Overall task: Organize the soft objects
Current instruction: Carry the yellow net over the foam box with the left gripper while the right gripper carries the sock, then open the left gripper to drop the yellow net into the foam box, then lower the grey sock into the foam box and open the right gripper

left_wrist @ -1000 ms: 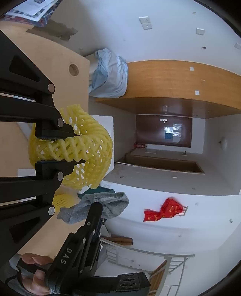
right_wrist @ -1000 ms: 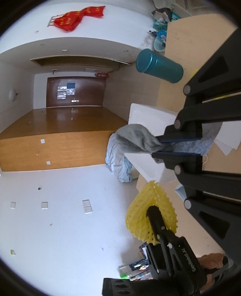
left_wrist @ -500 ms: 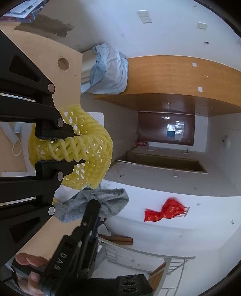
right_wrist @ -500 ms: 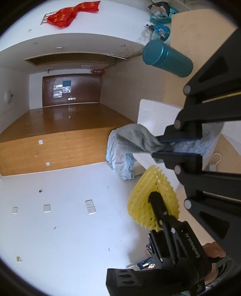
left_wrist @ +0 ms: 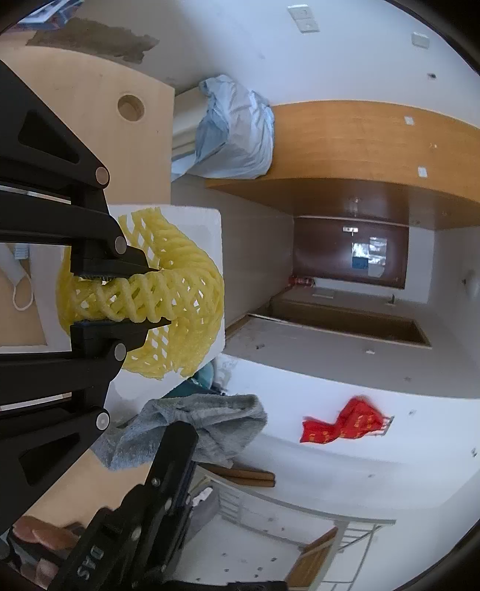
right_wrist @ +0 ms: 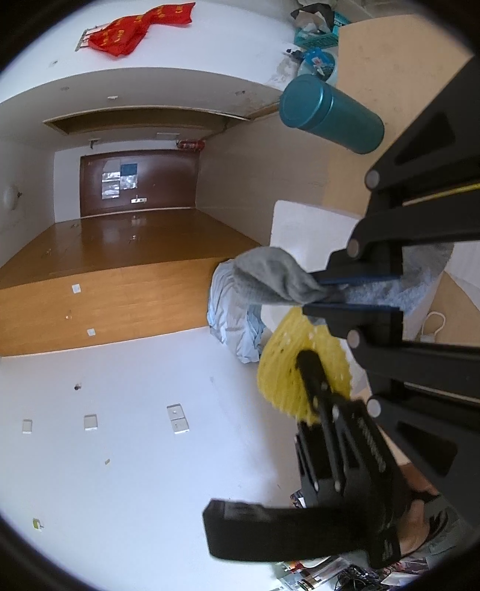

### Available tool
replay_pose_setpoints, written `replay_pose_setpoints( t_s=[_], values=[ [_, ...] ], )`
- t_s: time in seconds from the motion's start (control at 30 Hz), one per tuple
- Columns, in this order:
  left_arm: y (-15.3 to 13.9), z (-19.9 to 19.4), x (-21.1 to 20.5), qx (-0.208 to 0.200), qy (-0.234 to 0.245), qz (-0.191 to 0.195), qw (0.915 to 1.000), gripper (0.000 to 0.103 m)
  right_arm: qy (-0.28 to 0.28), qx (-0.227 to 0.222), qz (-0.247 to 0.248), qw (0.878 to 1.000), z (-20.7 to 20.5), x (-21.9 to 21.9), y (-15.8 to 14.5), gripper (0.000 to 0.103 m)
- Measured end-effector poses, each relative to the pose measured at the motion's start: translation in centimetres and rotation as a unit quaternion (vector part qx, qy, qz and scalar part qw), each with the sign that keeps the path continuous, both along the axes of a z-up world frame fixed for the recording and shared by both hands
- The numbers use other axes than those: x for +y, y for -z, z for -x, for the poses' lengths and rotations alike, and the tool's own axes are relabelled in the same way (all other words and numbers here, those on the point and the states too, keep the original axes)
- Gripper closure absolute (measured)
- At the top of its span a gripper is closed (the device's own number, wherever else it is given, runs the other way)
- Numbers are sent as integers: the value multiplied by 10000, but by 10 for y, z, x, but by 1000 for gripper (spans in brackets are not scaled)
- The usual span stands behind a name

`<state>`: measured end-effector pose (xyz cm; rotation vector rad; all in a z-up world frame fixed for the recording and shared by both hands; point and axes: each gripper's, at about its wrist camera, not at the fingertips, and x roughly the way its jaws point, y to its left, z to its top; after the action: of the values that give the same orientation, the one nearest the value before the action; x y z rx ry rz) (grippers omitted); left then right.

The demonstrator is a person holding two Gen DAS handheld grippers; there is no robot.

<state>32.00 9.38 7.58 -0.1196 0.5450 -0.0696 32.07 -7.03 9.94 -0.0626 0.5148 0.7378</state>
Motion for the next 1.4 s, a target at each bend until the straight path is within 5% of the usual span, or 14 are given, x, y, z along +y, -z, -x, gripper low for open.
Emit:
replay_pose_setpoints(
  t_s=[0.27, 0.37, 0.43, 0.47, 1.03, 1.4],
  values=[
    [13, -12, -4, 40, -11, -58, 10000, 86, 8, 26, -23, 10000, 0, -2, -2, 91],
    [15, -13, -3, 41, -33, -85, 10000, 64, 12, 24, -35, 10000, 0, -2, -2, 91],
    [13, -11, -4, -54, -144, -129, 9998, 31, 17, 36, -34, 10000, -1, -2, -2, 91],
    [12, -9, -3, -125, -219, -127, 9996, 27, 15, 37, -29, 10000, -1, -2, -2, 91],
    [11, 10, -5, -215, -232, -336, 9989, 15, -18, -33, -116, 9999, 1, -5, -6, 91],
    [12, 64, 10, -319, -448, -214, 9983, 8, -204, -215, -252, 9992, 5, 1, -25, 91]
  ],
)
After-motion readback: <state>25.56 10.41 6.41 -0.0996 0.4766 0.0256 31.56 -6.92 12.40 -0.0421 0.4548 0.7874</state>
